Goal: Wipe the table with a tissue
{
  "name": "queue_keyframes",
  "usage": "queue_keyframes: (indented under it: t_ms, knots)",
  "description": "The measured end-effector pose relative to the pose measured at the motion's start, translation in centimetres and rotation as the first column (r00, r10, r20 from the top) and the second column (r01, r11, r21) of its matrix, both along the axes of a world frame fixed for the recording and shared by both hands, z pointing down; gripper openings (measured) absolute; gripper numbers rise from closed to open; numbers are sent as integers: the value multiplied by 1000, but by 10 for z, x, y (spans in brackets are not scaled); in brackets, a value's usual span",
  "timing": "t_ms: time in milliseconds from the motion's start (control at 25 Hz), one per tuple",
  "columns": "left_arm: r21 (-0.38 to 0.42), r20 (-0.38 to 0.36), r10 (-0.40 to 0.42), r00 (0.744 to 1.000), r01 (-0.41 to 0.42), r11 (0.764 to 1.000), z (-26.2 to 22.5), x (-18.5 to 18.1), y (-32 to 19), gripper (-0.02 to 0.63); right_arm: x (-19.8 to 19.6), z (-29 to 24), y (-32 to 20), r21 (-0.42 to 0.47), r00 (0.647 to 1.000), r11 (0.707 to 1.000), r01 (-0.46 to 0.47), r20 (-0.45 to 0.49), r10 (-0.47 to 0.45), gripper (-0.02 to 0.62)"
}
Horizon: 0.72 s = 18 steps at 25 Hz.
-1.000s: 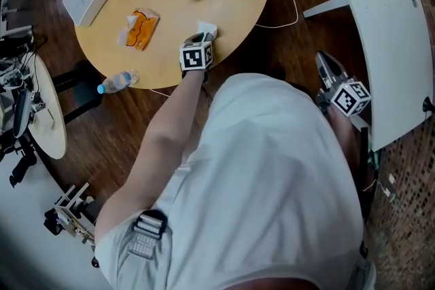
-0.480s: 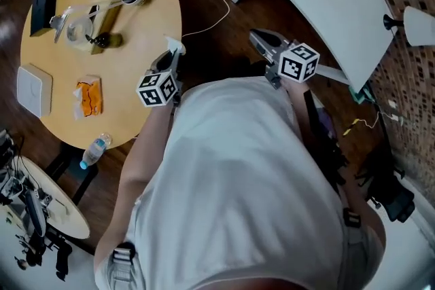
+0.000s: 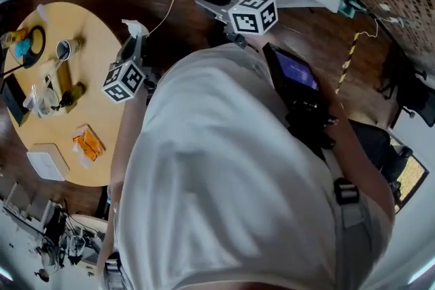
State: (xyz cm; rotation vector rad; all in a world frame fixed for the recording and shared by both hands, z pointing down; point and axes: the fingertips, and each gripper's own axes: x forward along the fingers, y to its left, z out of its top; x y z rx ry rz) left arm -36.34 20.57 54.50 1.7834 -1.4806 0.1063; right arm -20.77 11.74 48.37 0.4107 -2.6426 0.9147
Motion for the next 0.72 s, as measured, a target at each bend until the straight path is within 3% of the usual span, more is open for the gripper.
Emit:
queue_keyframes:
  t_ms: [240,400,600,720]
  knots:
    - [-15,45,84,995,-83,996,-18,44,-64,49,38,-25,-59,14,996,999,-46,75,44,6]
    - [0,60,155,986,-155,988,-34,97,-129,49,74,-37,-112,24,994,999,-44,106,42,6]
    - [62,83,227,970,-233,971,-49,119,-159,49,79,-48,-127,70,991,996,-54,129,45,6]
    - [59,104,240,965,-247,967,-54,148,-186,49,116,-48,-150,59,985,994,-88,151,78,6]
